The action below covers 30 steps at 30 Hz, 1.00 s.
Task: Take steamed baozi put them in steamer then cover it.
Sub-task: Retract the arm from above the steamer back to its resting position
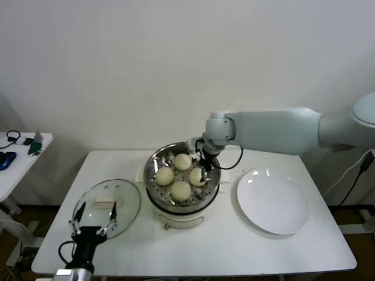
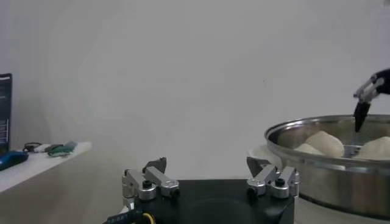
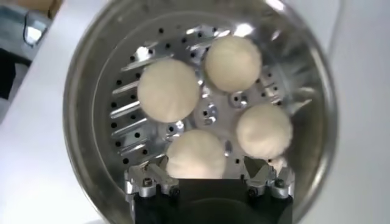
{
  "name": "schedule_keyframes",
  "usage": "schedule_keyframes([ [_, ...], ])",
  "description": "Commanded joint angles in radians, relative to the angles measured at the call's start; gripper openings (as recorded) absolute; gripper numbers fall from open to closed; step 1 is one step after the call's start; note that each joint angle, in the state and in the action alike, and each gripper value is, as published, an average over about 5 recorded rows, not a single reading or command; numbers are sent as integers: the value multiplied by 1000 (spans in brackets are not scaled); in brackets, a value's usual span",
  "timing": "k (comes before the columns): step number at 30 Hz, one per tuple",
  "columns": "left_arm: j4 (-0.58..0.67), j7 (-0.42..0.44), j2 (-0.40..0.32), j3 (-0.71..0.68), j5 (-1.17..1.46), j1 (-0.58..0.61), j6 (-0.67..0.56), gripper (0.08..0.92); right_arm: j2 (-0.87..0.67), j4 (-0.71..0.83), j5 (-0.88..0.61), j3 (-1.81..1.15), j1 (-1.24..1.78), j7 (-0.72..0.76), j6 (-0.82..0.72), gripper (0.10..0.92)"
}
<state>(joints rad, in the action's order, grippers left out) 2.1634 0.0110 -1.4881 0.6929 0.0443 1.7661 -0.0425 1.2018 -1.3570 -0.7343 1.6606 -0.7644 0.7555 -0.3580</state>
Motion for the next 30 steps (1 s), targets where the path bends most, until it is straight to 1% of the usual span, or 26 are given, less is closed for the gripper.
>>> schedule_keyframes([
  [1,5,-1,0,-3,1,0,-6,823,-188,-24,-189,-105,-132,56,52,823],
  [3,9,-6,-1,-6,12,-2,-2,823,-271,-58,-237,-164,-119,5,42,823],
  [4,12,-9,-1,-8,18,-4,0,823,-316,-81,-256,-207,-93,-46,32,823],
  [6,14,-15,-2,-12,25,-7,7,823,-406,-131,-266,-332,6,-205,20,823],
  [9,4,-26,-1,-22,17,-15,10,823,-520,-186,-233,-561,212,-454,24,823],
  [12,-12,-34,2,-35,-4,-23,9,823,-601,-215,-180,-778,405,-606,33,823],
  [14,-19,-34,6,-43,-14,-25,6,823,-651,-235,-163,-931,539,-677,37,823],
  [17,-30,-32,9,-48,-20,-30,-3,823,-736,-273,-148,-1146,757,-732,61,823],
  [22,-52,-30,9,-54,-22,-38,-29,823,-872,-296,-106,-1382,1089,-742,202,823],
  [25,-61,-30,10,-55,-23,-43,-43,823,-863,-300,-91,-1687,1397,-737,257,823],
  [27,-66,-29,12,-55,-24,-45,-52,823,-822,-307,-63,-1912,1617,-727,290,823],
  [30,-70,-28,15,-53,-25,-44,-62,823,-735,-319,-6,-2164,1869,-706,346,823],
])
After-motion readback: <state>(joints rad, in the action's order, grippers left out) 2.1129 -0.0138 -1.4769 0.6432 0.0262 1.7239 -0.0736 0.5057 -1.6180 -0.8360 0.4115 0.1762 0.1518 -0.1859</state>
